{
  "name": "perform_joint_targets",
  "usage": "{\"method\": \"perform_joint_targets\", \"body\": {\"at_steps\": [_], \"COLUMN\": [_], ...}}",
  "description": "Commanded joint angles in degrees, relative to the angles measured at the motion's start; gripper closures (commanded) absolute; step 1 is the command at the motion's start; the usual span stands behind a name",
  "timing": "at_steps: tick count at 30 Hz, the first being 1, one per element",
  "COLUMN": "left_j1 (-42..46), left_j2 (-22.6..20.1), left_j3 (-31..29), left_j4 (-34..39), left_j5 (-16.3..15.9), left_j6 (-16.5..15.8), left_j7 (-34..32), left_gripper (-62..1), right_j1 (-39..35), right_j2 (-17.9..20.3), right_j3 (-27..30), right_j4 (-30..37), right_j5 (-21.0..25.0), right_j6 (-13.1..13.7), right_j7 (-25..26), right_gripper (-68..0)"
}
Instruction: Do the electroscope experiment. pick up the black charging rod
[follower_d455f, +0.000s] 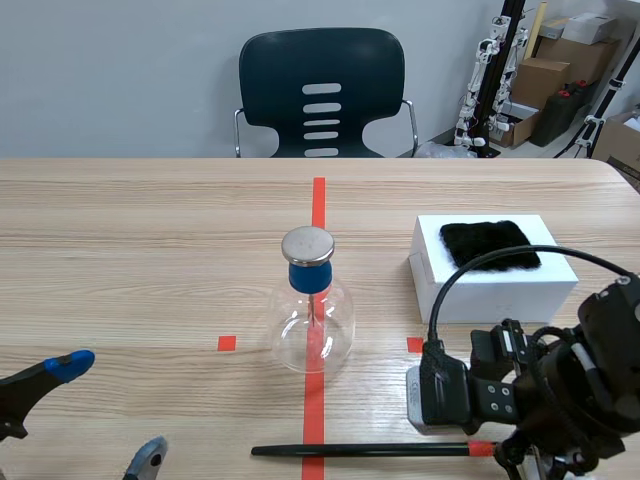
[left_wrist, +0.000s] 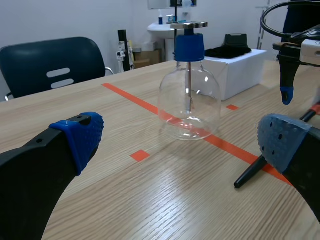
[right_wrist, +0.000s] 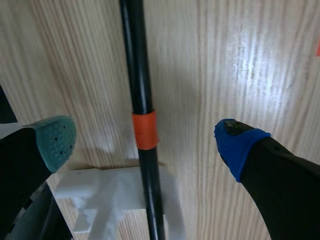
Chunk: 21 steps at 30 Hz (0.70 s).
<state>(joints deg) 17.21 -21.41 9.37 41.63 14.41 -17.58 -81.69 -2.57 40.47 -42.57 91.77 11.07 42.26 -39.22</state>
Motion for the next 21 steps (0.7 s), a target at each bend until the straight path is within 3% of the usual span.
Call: {"method": "perform_joint_targets", "body": {"at_steps": [1, 5, 9, 21], "left_j1": [-0.3, -0.2, -0.2, -0.2], "left_j2": [-0.5, -0.5, -0.5, -0.4], "left_j3": [-0.3, -0.3, -0.3, -0.3], "left_j4": [1.0, 1.0, 1.0, 1.0], "left_j5": [-0.1, 0.0, 0.0, 0.4], "left_j6": [0.2, -0.2, -0.2, -0.2], "left_j7": [-1.0, -1.0, -1.0, -0.8], "left_gripper": [-62.3, -62.3, -62.3, -62.3], "right_j1": [0.4, 0.3, 0.4, 0.4], "right_j2": [0.3, 0.3, 0.3, 0.3], "right_j3": [-0.2, -0.2, -0.2, -0.2], "right_j4": [0.6, 0.6, 0.6, 0.6], "right_j5": [-0.2, -0.2, -0.4, -0.4], "right_j6": [0.5, 0.5, 0.5, 0.5], "right_j7": [0.2, 0.0, 0.0, 0.0], "right_gripper": [-49.6, -40.8, -37.4, -36.6]}}
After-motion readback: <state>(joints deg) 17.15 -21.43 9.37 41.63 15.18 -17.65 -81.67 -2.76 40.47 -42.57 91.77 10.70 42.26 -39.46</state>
